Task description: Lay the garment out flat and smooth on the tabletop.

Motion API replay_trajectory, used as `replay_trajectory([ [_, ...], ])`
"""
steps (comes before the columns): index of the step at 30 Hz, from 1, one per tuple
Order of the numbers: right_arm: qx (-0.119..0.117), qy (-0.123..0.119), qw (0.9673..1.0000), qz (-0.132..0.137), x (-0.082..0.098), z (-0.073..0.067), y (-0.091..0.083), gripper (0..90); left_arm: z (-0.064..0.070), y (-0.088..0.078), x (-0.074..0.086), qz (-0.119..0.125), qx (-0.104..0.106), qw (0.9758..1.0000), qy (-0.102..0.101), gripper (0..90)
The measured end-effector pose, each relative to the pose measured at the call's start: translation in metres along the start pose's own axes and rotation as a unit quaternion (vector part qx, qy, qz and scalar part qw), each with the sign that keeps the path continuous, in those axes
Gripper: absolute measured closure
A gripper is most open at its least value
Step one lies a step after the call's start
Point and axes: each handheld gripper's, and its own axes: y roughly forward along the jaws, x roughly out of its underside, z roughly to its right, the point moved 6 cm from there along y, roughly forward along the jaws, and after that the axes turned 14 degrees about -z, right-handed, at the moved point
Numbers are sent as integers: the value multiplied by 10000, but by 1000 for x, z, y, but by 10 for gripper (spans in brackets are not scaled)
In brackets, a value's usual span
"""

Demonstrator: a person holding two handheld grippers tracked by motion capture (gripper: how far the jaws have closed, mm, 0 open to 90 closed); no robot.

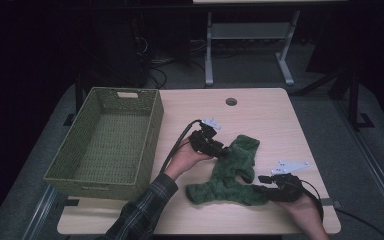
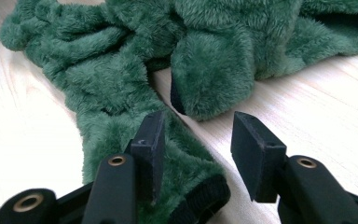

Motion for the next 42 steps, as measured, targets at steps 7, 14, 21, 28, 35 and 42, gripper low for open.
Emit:
replay_trajectory([
  [7,78,44,10000,39,0,2,1,529,4,10,8,-302,85,9995,100,795],
  [14,40,104,9999,64,-3,-1,3,525,7,-16,9,41,86,10000,21,849],
  [21,24,189,9998,58,-11,-2,10,528,8,-27,9,195,100,9998,-10,850],
  [28,139,217,9996,-105,-14,3,21,632,8,-30,10,227,109,9997,-56,849],
  [35,285,244,9993,-30,-17,13,15,815,8,-36,12,221,87,9997,-85,851],
  [42,320,208,9988,295,-35,27,-6,830,15,-55,23,370,45,9990,-250,854],
])
